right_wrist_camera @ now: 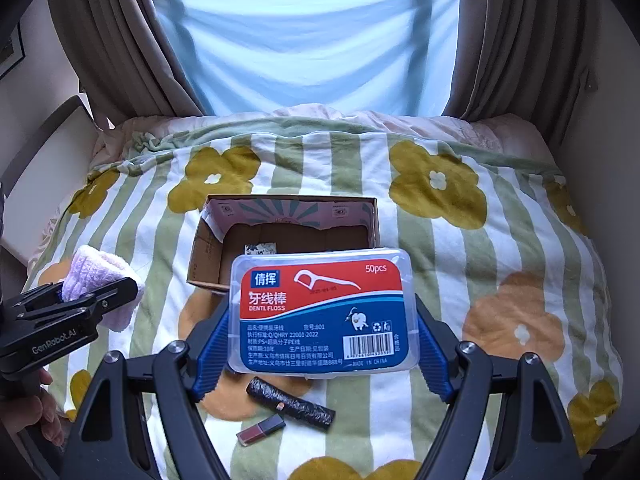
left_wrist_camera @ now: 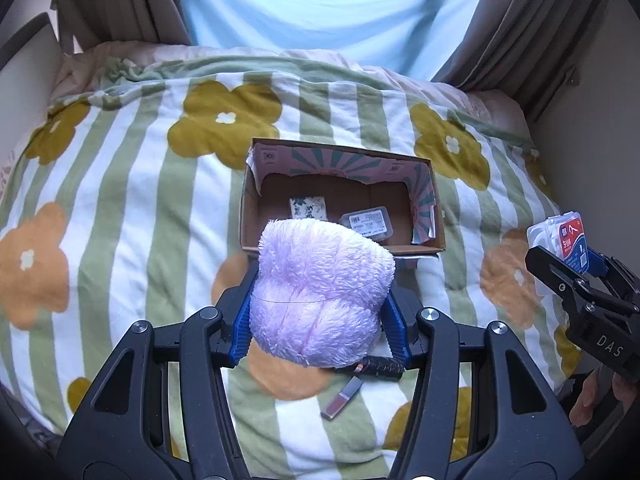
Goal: Organize objects
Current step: 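Carry the towel roll with the left tool while the right tool carries the floss box into the pink box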
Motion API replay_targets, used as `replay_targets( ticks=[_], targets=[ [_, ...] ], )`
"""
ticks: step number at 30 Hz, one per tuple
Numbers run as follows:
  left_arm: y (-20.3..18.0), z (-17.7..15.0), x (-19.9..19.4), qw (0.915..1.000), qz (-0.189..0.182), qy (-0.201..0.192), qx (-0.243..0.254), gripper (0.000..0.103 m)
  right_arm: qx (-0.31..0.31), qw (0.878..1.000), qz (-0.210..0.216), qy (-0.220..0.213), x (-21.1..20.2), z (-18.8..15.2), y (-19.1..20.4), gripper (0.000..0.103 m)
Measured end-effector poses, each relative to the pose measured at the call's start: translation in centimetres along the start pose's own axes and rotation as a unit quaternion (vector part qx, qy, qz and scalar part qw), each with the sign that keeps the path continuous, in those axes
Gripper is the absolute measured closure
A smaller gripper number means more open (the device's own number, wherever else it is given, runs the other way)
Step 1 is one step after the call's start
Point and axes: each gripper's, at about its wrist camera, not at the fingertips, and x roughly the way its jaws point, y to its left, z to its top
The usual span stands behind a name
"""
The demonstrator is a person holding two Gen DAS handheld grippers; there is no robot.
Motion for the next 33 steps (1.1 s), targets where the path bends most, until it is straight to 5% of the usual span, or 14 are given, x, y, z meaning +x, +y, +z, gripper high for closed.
replay_targets(
  ticks=[14,33],
  targets=[
    [0.7,7.5,13.6,0.9980,0.006,0.062,0.007,0.053,-0.006,0.999,0.008,0.048,13.1,7.3,-0.5,0.027],
    [0.9,6.6,29.0,0.9874,0.009,0.156,0.025,0.053,0.028,0.986,0.039,0.160,30.2,7.5,0.5,0.027]
  ],
)
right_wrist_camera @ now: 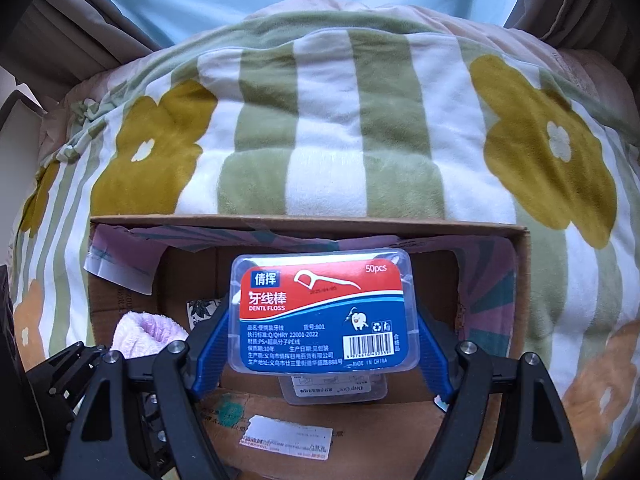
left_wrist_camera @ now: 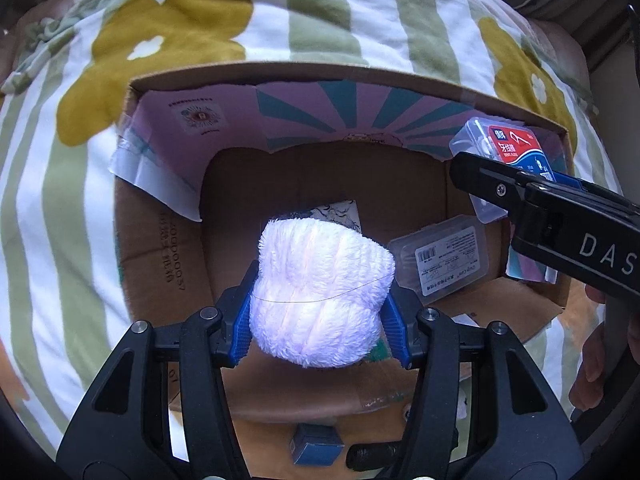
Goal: Organize objects
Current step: 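Carry the towel roll with the left tool while the right tool carries the floss box into the pink box, then open both tools to release the towel roll and floss box, then lift away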
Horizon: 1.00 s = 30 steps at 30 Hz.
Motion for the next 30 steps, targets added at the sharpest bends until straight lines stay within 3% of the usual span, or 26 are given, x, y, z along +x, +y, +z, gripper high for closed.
replay_targets(
  ticks=[11,12,15,17,30],
  targets=[
    [-0.6,-0.1,2.7,0.9998,0.002,0.011,0.018,0.052,0.011,1.000,-0.001,0.025,2.7,0.5,-0.1,0.026],
    [-0.7,-0.1,2.5,0.9997,0.008,0.006,0.023,0.048,0.012,1.000,-0.009,0.026,2.8,0.5,0.0,0.025],
    [-0.8,-0.2,1.7,0.9995,-0.006,-0.017,0.027,0.000,0.014,1.000,0.001,0.000,2.5,0.5,-0.3,0.001],
    [-0.6,-0.3,1.4,0.9992,-0.022,-0.027,0.017,0.000,0.008,1.000,0.003,-0.006,2.4,0.6,-0.3,0.001],
    [-0.5,-1.6,1.8,0.9997,-0.016,-0.019,0.009,0.000,0.002,1.000,0.008,-0.002,1.4,0.9,0.0,0.001]
  ],
)
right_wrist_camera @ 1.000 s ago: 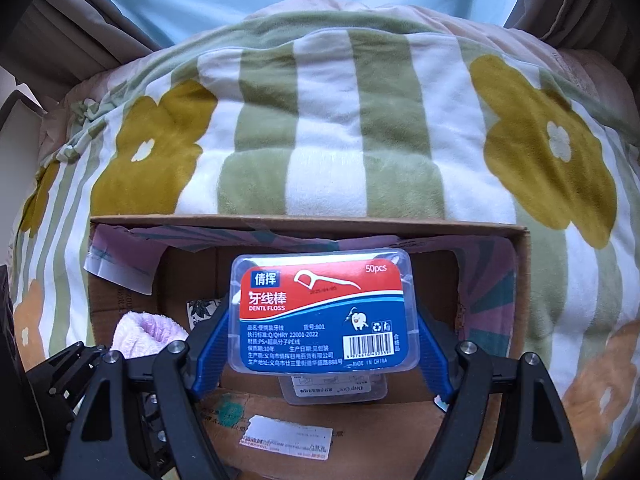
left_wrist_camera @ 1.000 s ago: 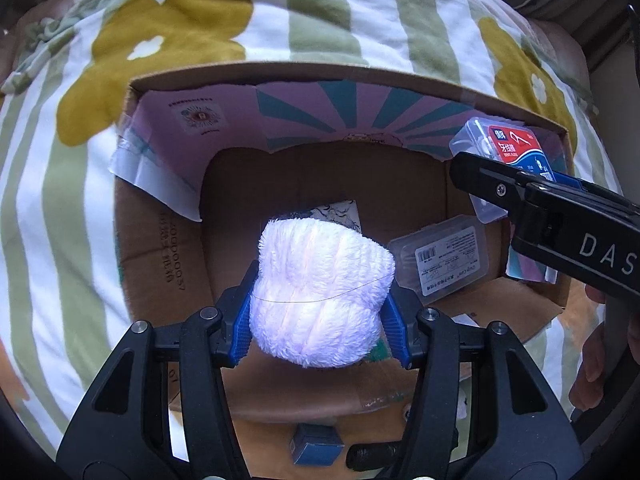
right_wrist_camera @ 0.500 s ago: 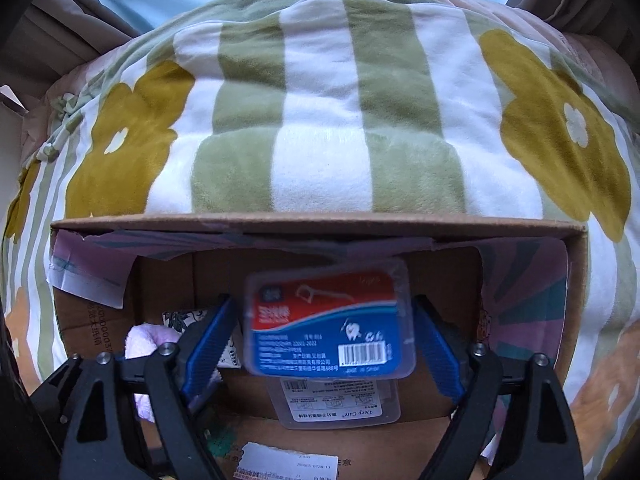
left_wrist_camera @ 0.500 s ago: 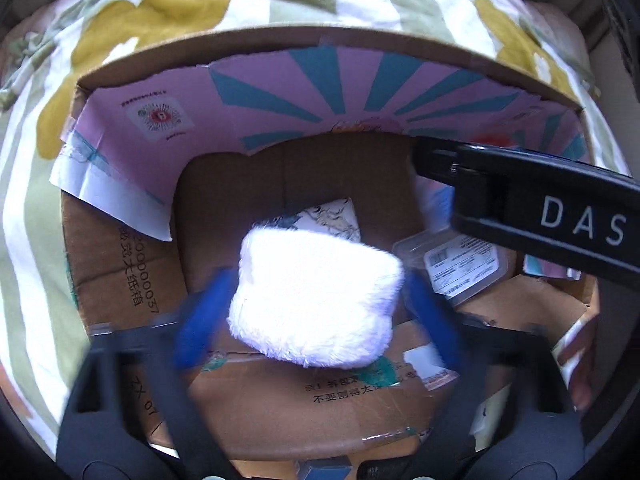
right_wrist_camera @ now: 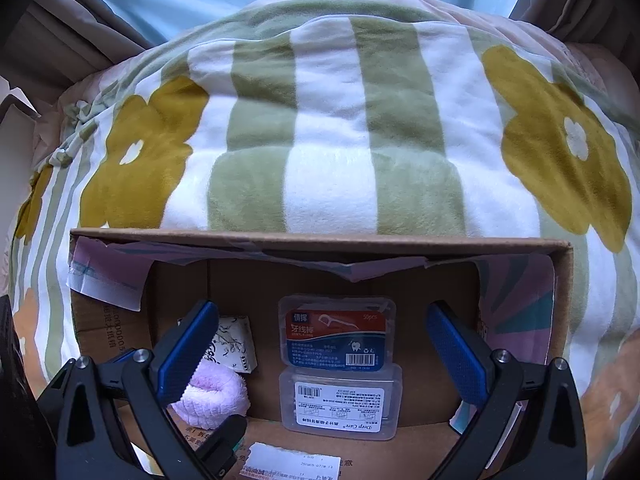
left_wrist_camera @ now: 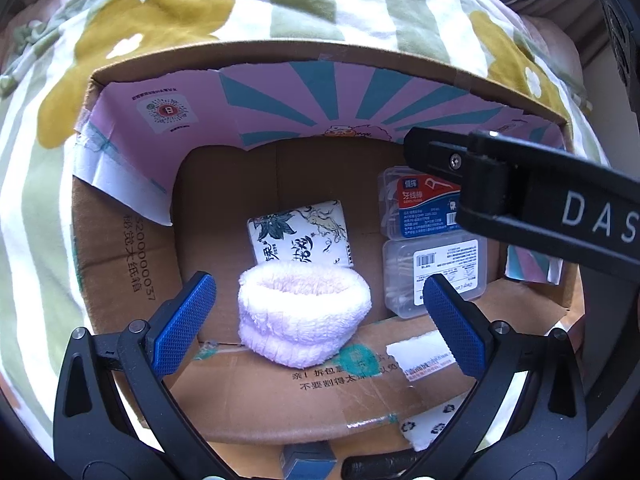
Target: Organize objects
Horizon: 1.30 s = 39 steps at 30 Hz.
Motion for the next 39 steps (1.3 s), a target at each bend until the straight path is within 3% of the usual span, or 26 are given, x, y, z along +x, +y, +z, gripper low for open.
replay_targets(
  ticks=[5,9,19,25,33,39],
  targets=[
    [-0.6,-0.1,-1.5,1.0000,-0.001,-0.005,0.006,0.000,-0.002,1.000,0.004,-0.008,-2.2,-0.1,0.3,0.001],
    [-1.2,1.1,-4.7,0.9997,0.003,-0.021,0.013,0.000,-0.004,1.000,0.008,-0.022,-5.3,-0.1,0.6,0.001],
    [-2.3,-0.9,-14.0,0.9977,0.022,-0.058,0.028,0.000,-0.045,0.996,-0.015,-0.074,-15.1,-3.1,1.6,0.000],
    [-2.4,-4.7,-20.7,0.9948,0.036,-0.091,0.027,0.000,-0.051,0.993,-0.034,-0.102,-20.7,-7.0,1.9,0.000],
    [-2.2,-10.9,-28.6,0.9909,0.043,-0.127,0.014,0.000,-0.057,0.988,-0.021,-0.142,-27.8,-13.3,1.9,0.000],
    [-2.0,-15.6,-32.7,0.9856,0.058,-0.159,0.003,0.000,-0.060,0.986,-0.016,-0.158,-30.8,-18.2,1.9,0.000]
  ],
)
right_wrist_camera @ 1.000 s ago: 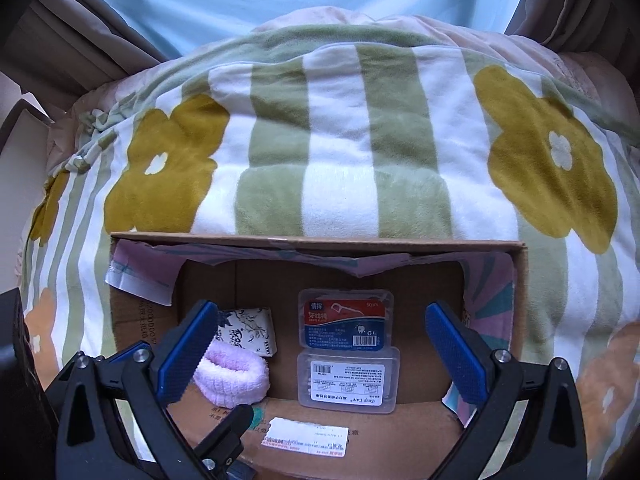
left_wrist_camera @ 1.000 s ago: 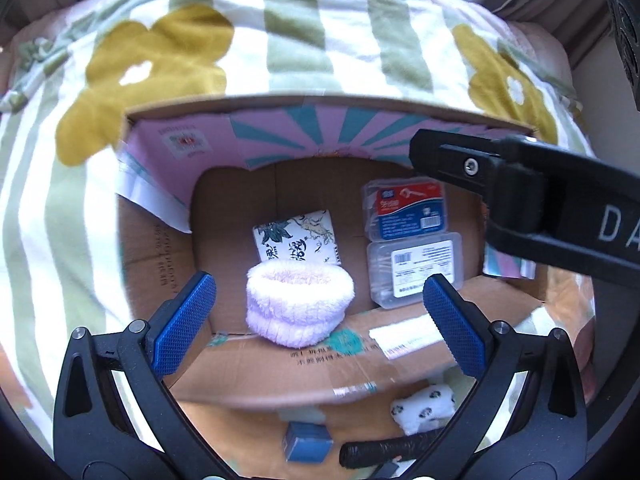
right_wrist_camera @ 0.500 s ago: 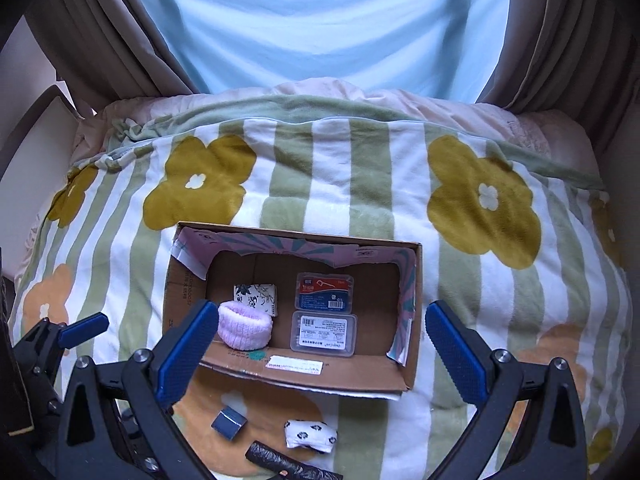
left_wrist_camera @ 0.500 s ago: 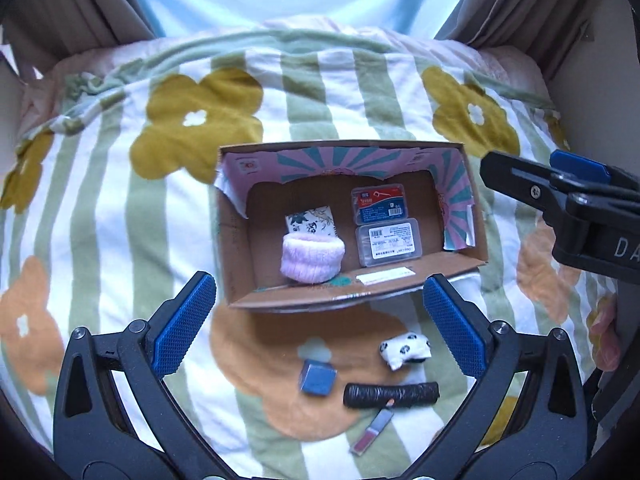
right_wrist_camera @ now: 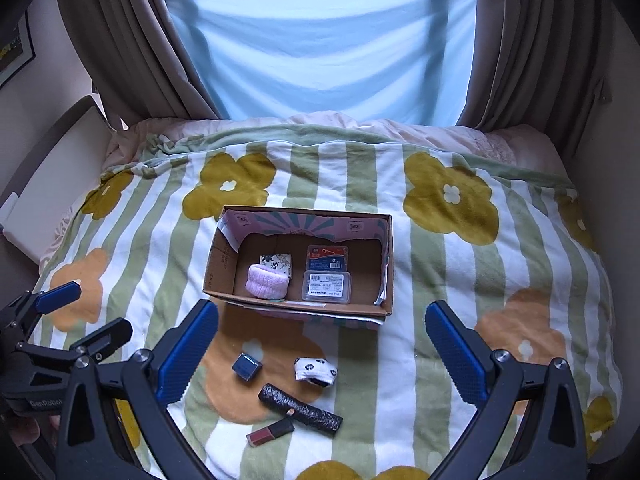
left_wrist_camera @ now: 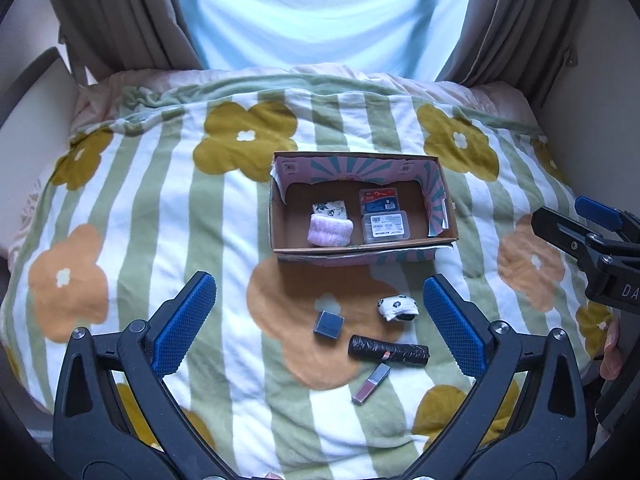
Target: Organize objects
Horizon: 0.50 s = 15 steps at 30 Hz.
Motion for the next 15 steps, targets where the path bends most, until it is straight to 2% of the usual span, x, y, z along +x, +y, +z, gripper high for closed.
replay_targets(
  ticks=[4,7,15],
  targets=[
    [0.5,-2.6,-2.3,0.9999,0.012,-0.011,-0.005,0.000,0.012,1.000,-0.006,-0.010,-1.9,-2.8,-0.1,0.000],
    [1.1,-5.0,-3.5,0.9997,0.007,-0.018,-0.017,0.000,0.025,1.000,-0.007,-0.014,-2.9,-5.0,-0.3,0.000],
    [1.4,-9.5,-4.2,0.9998,0.000,-0.001,-0.021,0.000,0.039,0.999,0.002,0.002,-3.4,-9.6,-0.2,0.000]
  ],
)
